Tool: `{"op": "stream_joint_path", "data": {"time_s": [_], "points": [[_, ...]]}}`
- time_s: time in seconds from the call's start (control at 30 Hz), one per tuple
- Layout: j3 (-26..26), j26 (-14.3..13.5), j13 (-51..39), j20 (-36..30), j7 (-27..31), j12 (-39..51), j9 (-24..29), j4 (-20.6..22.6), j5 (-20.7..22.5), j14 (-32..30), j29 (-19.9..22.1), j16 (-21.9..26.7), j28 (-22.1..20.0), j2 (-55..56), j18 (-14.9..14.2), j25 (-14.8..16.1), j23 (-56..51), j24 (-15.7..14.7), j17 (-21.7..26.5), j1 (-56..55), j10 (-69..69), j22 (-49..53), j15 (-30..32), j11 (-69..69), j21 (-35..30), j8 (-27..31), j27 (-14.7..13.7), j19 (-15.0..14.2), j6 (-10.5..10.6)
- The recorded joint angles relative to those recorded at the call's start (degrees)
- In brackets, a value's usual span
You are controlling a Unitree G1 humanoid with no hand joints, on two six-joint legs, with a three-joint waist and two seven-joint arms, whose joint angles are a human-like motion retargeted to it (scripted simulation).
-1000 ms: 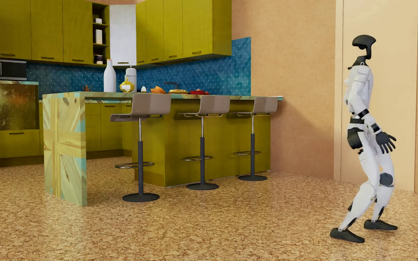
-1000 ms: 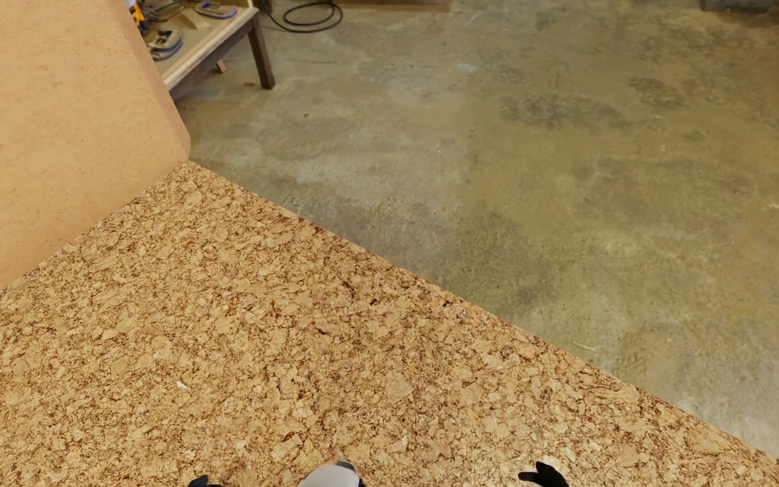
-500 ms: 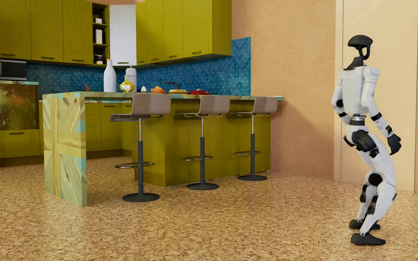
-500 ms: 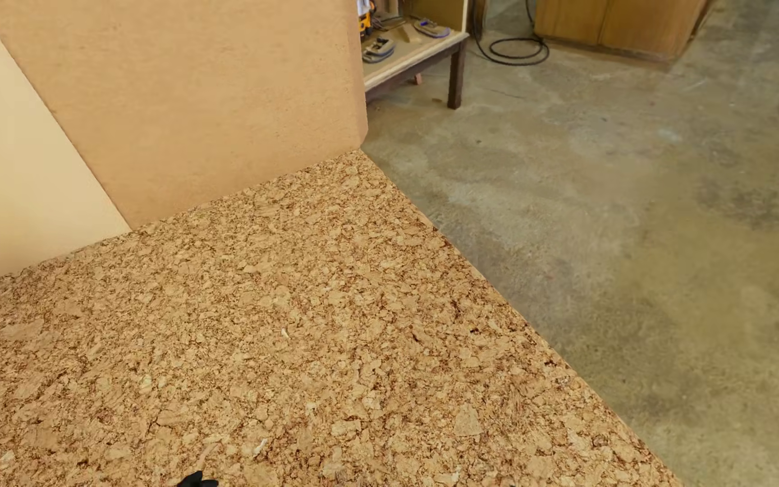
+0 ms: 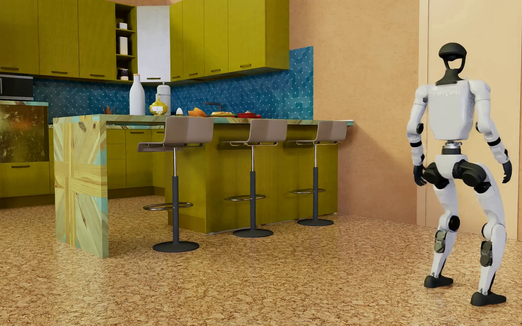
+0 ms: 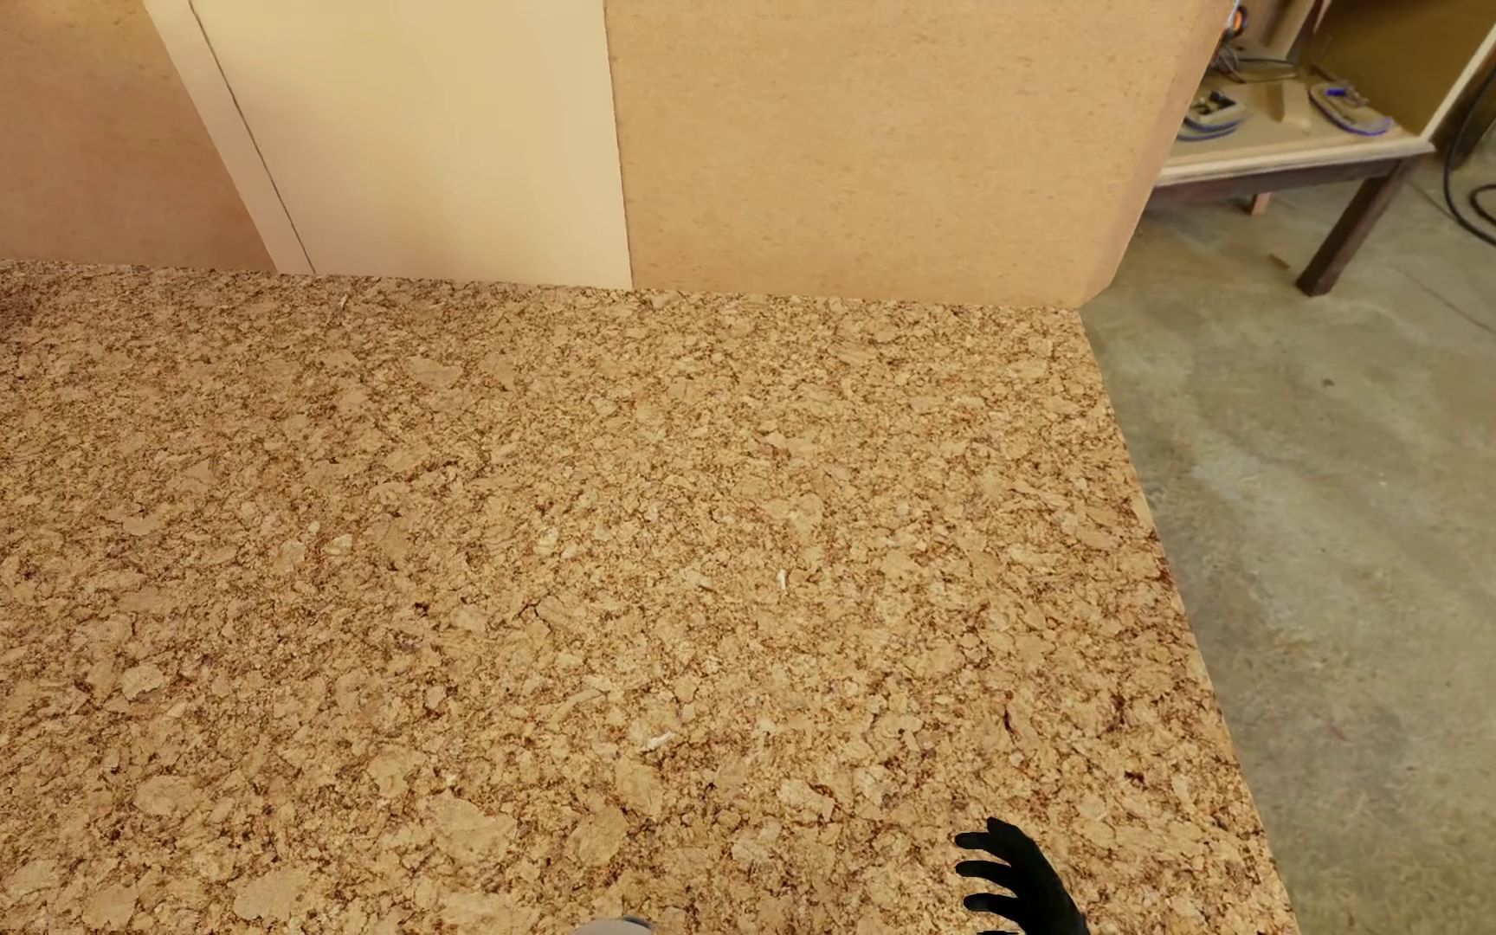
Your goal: Do a 180
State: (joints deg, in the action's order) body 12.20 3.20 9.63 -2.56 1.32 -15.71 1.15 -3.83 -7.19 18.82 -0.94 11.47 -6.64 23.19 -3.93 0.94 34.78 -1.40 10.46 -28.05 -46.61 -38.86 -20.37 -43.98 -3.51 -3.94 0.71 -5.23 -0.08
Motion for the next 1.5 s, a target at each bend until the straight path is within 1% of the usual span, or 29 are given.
{"op": "stream_joint_path", "data": {"time_s": [0.07,0.1,0.13,0.17,0.3,0.37,0.4,0.43,0.47,0.5,0.57,0.63,0.7,0.73,0.77,0.87,0.9,0.93,0.97,1.0,1.03,1.07,1.13,1.2,1.23,1.3,1.33,1.37,1.5], "points": [[-0.94,1.41,-0.57,1.00,1.42,1.94,-0.08,2.93,-2.02,0.11,0.67,0.57,2.06,-0.32,2.06,-2.04,0.01,2.67,-2.09,-0.15,-0.75,-1.37,-2.55,-2.94,-2.55,0.17,-1.27,0.31,0.60],[-1.20,1.15,-1.39,0.06,2.17,2.39,0.23,4.28,-1.38,-0.37,1.11,0.23,1.77,0.30,2.07,-1.76,0.63,3.10,-1.88,-0.34,-0.53,-1.28,-4.15,-5.04,-4.05,2.91,-1.43,5.68,0.33],[-0.15,1.19,-0.30,-0.94,2.89,1.60,0.25,5.07,-0.99,-1.54,1.33,-0.27,0.60,-0.90,1.93,-1.03,1.54,2.73,-1.08,0.40,1.40,1.43,-4.16,-3.39,-1.18,3.72,-1.73,3.94,0.07],[0.75,0.56,1.06,-1.16,3.26,0.85,-0.53,4.99,-0.98,-2.74,2.14,-1.80,-1.00,-2.35,1.73,-0.20,2.15,1.97,-0.64,0.71,3.46,1.91,-3.01,-0.33,0.20,3.29,-1.80,-1.12,0.17],[-0.71,0.76,1.96,0.61,-1.56,3.31,-0.96,-0.92,-2.73,-2.39,2.58,-1.25,-2.91,-5.09,0.43,2.19,-0.75,-0.27,-0.45,-1.95,0.00,0.76,-5.93,-2.27,-1.33,-2.60,-1.34,-1.23,1.87],[-4.62,-0.62,1.94,-1.09,0.50,2.67,0.02,2.07,-2.71,-2.79,0.64,-0.08,-3.15,0.78,1.64,2.31,1.65,1.20,0.04,-3.02,-0.62,-0.01,-2.27,-14.32,-3.65,1.79,-1.33,3.80,0.26],[-4.85,-1.86,4.04,-1.21,1.88,2.56,0.48,3.30,-0.76,-4.07,-0.39,0.01,-3.81,2.64,1.33,2.45,0.98,1.50,0.40,-2.70,1.12,-0.80,0.72,-17.49,-3.47,5.14,-0.46,8.81,-0.84],[-4.20,-2.44,5.44,-1.20,3.19,1.72,0.56,4.83,1.28,-6.03,-1.79,-0.48,-4.92,2.34,0.89,2.38,0.50,1.44,0.95,-2.39,4.04,-0.49,-2.59,-13.39,-0.18,7.02,0.81,12.19,-2.48],[-1.44,-2.54,7.04,-0.97,3.23,0.53,-0.09,4.96,2.31,-5.09,-2.42,-1.30,-5.77,-0.14,0.18,2.10,2.77,0.84,2.02,-3.18,4.35,1.13,-6.84,-4.40,2.10,7.23,1.20,5.77,-3.22],[0.90,-2.40,5.81,-1.07,1.56,-0.45,0.20,2.85,2.49,-0.53,-1.67,-1.82,-6.07,-2.13,-0.62,1.69,4.73,-0.18,2.97,-3.15,1.35,1.30,-5.76,-1.97,1.17,4.81,1.87,0.67,-1.74],[-0.53,-0.03,1.59,0.31,-0.73,-1.21,0.48,0.46,1.76,4.33,-0.02,-1.69,-4.08,-2.99,-2.23,-1.07,1.58,-0.43,1.37,-0.82,-3.49,0.97,-6.41,-3.01,-0.55,1.15,1.92,0.52,1.21],[-3.53,0.22,0.10,0.78,-0.17,0.77,1.52,3.10,0.02,1.38,-0.53,0.05,-1.87,1.05,3.55,-3.31,0.14,0.82,-1.48,-0.48,-1.77,-1.31,-3.09,-12.09,-3.24,1.97,-0.37,4.59,1.02],[-1.06,-1.82,3.25,-0.13,2.59,1.49,-0.41,5.84,2.51,-2.09,-2.71,0.89,-1.67,-0.32,2.39,-1.72,4.14,1.20,0.55,-0.38,3.19,1.13,-7.36,-4.66,-1.70,6.10,-2.54,15.61,-0.81],[0.31,-3.28,2.84,-0.79,3.10,0.40,-0.96,5.77,2.42,-2.90,-2.96,-0.13,-2.42,-2.64,1.95,0.21,4.82,0.77,2.00,-0.08,5.10,1.60,-5.91,-0.40,0.55,6.11,-2.18,3.06,-0.79],[1.40,-3.41,1.82,0.01,2.33,-0.20,-0.93,4.03,2.44,-1.86,-1.98,-2.31,-2.89,-4.23,1.30,2.06,2.62,0.18,1.84,-0.41,4.80,1.81,-4.94,1.58,1.34,4.02,-1.42,1.12,0.05],[0.78,0.34,-1.04,0.93,-1.65,0.38,-0.28,-0.13,0.29,0.12,-0.05,-1.37,-1.60,-5.13,-1.56,1.66,1.28,0.42,-0.43,-2.74,-0.10,1.38,-8.55,-3.18,-0.38,-1.29,-1.46,1.76,1.06],[-1.18,1.51,-2.04,0.71,-1.45,3.29,1.18,0.17,-0.74,-2.50,0.74,-1.04,-1.39,-3.17,0.14,0.90,-0.80,1.19,-0.12,-2.73,-0.68,-0.92,-7.31,-10.08,-3.05,-2.01,-0.66,2.41,1.84],[-3.43,0.64,-1.30,-0.02,-0.33,3.70,1.62,1.67,-0.28,-3.22,1.23,0.19,-1.66,1.57,2.08,0.55,-0.50,1.81,-1.55,-2.87,-0.16,-0.76,-1.31,-18.54,-4.28,0.62,-0.35,5.54,1.12],[-4.24,-1.54,1.86,0.14,1.23,3.10,1.32,3.09,1.51,-4.57,0.76,0.46,-2.29,4.02,0.75,0.56,0.20,2.17,-1.11,-2.49,1.80,-0.65,2.57,-21.06,-4.26,4.09,-0.18,9.71,0.22],[-3.47,-3.78,4.75,-0.53,2.62,1.67,0.55,4.58,2.89,-6.21,-0.65,-0.95,-3.36,3.57,1.02,0.75,1.87,2.07,0.53,-2.14,4.35,-0.03,-0.76,-14.53,-0.78,7.29,0.22,12.57,-0.61],[-1.37,-4.84,6.67,-2.05,2.52,0.27,0.01,5.20,1.19,-4.90,-1.54,-1.00,-4.33,0.80,0.61,1.31,3.86,1.47,1.40,-2.42,4.44,0.46,-5.23,-5.27,1.14,7.18,0.78,5.57,-1.73],[0.39,-3.87,7.62,-1.64,1.12,0.20,-0.13,3.32,0.00,0.57,-1.81,-1.93,-4.92,-1.34,-0.63,1.83,4.32,0.81,2.32,-3.34,-0.63,1.38,-4.86,-2.76,1.90,3.60,1.82,-0.18,-0.35],[-0.55,-1.67,4.33,-0.20,-1.91,0.92,-0.89,0.53,-1.28,5.68,-2.14,-1.31,-4.14,-2.09,-3.77,0.44,0.47,0.47,1.11,-2.05,-5.51,0.78,-6.11,-3.77,0.64,-0.58,4.29,-0.37,1.67],[-3.04,-1.25,2.01,1.13,-2.14,1.07,-1.18,0.91,-2.69,3.70,-3.74,0.85,-2.35,-1.69,0.36,-2.86,-0.70,1.60,-2.24,-2.13,-5.60,-0.55,-7.69,-6.75,-1.73,-1.69,2.72,-1.15,2.18],[-4.51,-1.74,1.19,1.28,-1.20,2.42,-0.28,2.49,-2.32,3.23,-4.05,-0.13,-2.07,0.78,4.57,-3.51,-0.18,2.18,-3.50,-2.26,-5.62,-1.82,-5.28,-12.51,-4.29,0.60,1.45,1.50,1.79],[-3.00,-4.35,5.21,-1.22,1.65,2.39,-0.83,5.42,1.19,0.27,-5.72,0.75,-1.90,3.94,3.01,-1.63,0.68,2.12,-0.81,-2.81,-1.95,-0.42,-3.44,-13.87,-1.66,6.54,-0.92,12.75,-0.68],[-0.99,-4.94,5.97,-0.70,2.27,1.39,-0.88,6.37,1.36,-0.86,-5.63,-0.13,-2.29,1.31,2.81,0.54,3.43,1.39,0.51,-2.57,0.33,0.67,-6.99,-6.28,0.39,7.10,-1.35,8.97,-2.24],[-0.05,-4.64,4.81,-0.91,2.41,0.25,0.00,5.70,0.79,0.45,-4.52,-2.16,-2.77,-1.98,2.28,2.42,4.93,0.38,1.35,-2.12,0.48,0.67,-6.22,-2.37,0.95,5.70,-1.02,-0.77,-1.90],[0.99,1.75,-0.67,-0.08,3.05,1.27,1.21,6.14,-1.58,-3.85,0.24,-1.44,-2.18,-2.10,1.94,0.17,0.73,-0.22,-1.26,-3.94,1.46,0.08,-8.50,-4.62,-2.61,1.75,-0.06,-0.42,-1.58]]}}
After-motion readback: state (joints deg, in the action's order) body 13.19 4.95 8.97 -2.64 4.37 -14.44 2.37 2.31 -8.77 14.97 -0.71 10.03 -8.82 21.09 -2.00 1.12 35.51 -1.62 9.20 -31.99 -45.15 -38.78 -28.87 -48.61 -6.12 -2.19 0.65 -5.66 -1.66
